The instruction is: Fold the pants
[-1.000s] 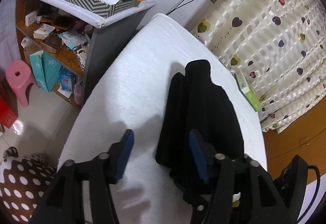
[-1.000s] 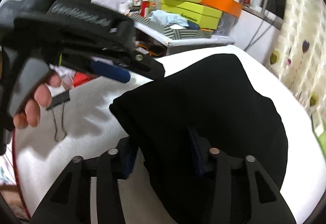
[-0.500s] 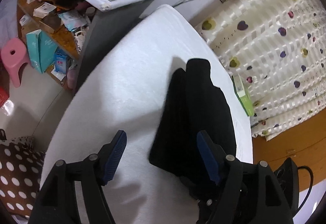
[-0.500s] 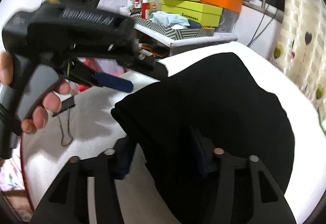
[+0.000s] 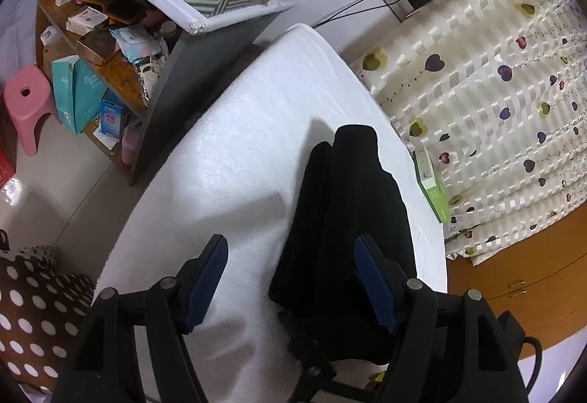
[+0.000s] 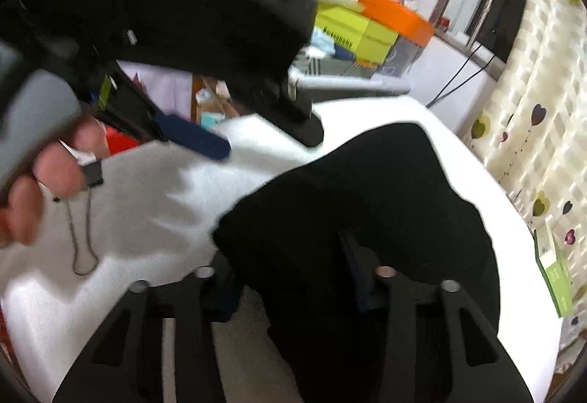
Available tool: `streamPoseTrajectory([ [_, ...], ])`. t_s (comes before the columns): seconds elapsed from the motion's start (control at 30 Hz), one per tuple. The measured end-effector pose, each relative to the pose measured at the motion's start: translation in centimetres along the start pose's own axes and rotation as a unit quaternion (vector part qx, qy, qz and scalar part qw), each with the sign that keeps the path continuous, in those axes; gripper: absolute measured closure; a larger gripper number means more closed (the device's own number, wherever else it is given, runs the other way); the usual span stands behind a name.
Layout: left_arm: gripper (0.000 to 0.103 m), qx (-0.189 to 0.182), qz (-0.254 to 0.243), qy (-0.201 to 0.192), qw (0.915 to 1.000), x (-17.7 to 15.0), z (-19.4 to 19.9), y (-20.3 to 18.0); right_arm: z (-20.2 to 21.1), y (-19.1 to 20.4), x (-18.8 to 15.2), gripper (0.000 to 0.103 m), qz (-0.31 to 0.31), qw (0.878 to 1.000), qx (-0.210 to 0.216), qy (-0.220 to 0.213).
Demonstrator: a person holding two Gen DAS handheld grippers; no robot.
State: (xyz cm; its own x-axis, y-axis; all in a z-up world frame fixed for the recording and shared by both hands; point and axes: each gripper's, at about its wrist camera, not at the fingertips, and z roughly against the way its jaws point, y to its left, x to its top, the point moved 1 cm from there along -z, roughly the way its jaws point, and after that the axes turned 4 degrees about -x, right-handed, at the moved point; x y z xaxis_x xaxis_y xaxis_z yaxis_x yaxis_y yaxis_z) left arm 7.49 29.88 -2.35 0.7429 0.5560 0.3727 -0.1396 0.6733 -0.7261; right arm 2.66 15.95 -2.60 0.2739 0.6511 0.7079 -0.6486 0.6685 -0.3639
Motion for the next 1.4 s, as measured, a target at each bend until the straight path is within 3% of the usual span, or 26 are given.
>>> streamPoseTrajectory([
  [0.23, 0.03, -0.024, 0.007, 0.021, 0.9995, 0.2, -1.3, -0.4, 1.3, -2.5, -0.3, 0.074, -0.058, 0.998, 0.014, -0.027],
  [0.33, 0.029, -0.05, 0.011, 0.037, 0.998, 0.5, -2.1, -0.8, 1.5, -3.0, -0.3, 0.074, -0.073, 0.997, 0.02, -0.031],
  [0.67, 0.028, -0.099, 0.014, 0.1, 0.99, 1.3, -6.0, -1.9, 1.9, -2.9, -0.3, 0.074, -0.075, 0.996, 0.027, -0.037],
  [1.03, 0.028, -0.11, -0.043, 0.148, 0.9819, 2.0, -8.3, -4.9, 2.1, -1.7, -0.3, 0.071, -0.043, 0.998, 0.016, -0.038],
  [1.17, 0.028, -0.096, -0.048, 0.158, 0.9816, 2.0, -8.9, -4.8, 2.5, -2.0, -0.6, 0.064, -0.056, 0.997, 0.046, -0.038],
  [1.27, 0.036, -0.084, -0.055, 0.153, 0.9831, 2.0, -9.0, -4.9, 3.1, -2.3, -1.1, 0.063, -0.064, 0.995, 0.06, -0.039],
  [1.4, 0.059, -0.057, -0.058, 0.147, 0.9858, 2.2, -9.1, -4.6, 4.7, -3.9, -2.0, 0.063, -0.086, 0.99, 0.103, -0.044],
])
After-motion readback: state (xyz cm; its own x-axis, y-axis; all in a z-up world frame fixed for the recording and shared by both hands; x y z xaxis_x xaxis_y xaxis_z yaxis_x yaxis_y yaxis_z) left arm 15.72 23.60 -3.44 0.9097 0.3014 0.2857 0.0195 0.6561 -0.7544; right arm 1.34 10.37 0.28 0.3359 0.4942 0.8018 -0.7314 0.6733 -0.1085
